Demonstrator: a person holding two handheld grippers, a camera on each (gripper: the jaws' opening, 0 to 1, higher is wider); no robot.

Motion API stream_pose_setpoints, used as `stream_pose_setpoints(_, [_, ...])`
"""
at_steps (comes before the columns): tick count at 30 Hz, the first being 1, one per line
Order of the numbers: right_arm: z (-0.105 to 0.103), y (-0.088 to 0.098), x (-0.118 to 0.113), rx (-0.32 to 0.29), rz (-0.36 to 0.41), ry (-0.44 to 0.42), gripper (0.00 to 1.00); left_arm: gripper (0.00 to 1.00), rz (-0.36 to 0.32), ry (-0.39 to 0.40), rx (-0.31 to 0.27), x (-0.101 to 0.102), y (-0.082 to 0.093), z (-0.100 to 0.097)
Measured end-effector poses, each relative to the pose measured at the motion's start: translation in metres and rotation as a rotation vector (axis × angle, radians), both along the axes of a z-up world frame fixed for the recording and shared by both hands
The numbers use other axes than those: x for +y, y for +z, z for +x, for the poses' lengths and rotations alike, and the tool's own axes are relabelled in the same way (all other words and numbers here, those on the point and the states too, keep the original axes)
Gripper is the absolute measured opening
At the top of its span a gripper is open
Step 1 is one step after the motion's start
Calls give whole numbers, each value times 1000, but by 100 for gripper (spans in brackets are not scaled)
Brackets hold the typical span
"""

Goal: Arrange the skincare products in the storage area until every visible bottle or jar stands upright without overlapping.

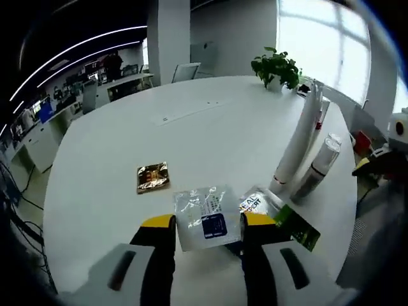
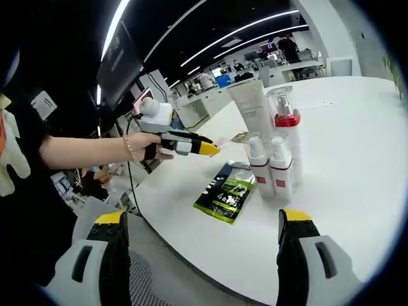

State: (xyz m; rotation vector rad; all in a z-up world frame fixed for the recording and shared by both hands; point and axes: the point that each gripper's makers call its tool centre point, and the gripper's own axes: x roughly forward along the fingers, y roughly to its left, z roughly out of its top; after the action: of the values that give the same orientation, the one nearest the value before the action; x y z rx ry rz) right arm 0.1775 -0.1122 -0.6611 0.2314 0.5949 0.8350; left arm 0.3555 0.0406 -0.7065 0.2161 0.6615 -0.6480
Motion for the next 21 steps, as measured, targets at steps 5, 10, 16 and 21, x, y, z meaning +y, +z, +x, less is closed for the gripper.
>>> stream_pose_setpoints(5, [0, -1, 1, -8, -3, 9, 96, 36, 5, -36, -12, 1, 8, -12])
stream_pose_setpoints(10, [0, 4, 3, -20, 11, 11, 95, 36, 14, -128, -25, -6, 19, -36])
stream_pose_setpoints(16, [-2, 11, 10, -38, 25, 39, 91, 36, 16, -212, -38, -12, 27, -59])
stream_pose_setpoints(21, [-11, 22, 23, -50, 66, 101, 73, 36, 37, -281, -42, -14, 29, -78])
